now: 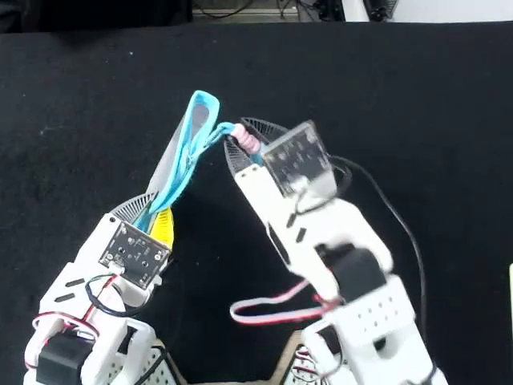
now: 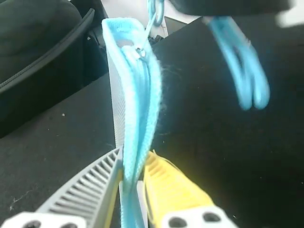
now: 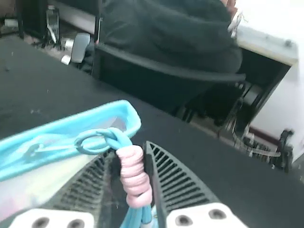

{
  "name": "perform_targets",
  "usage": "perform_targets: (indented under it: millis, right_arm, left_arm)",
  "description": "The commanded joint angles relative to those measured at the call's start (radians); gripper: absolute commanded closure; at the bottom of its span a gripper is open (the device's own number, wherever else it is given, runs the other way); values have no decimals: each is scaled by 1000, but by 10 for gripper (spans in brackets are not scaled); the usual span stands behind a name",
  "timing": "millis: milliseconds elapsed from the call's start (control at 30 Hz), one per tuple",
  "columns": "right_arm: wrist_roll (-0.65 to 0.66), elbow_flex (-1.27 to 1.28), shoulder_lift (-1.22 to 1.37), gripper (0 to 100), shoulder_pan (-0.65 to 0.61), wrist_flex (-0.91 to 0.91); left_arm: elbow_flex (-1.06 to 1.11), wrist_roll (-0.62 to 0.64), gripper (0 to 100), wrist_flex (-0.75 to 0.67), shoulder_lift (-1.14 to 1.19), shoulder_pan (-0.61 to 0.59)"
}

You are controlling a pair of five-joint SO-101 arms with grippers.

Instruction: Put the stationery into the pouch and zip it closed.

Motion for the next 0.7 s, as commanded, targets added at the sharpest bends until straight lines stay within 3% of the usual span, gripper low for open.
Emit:
perform_targets:
  millis: [0, 667]
  right_arm:
    - [-12, -67, 85, 988, 118, -54]
    - [-18, -311, 501, 988, 295, -140]
  left_arm:
    - [-42, 2, 971, 15, 5, -5]
    - [-42, 2, 971, 15, 5, -5]
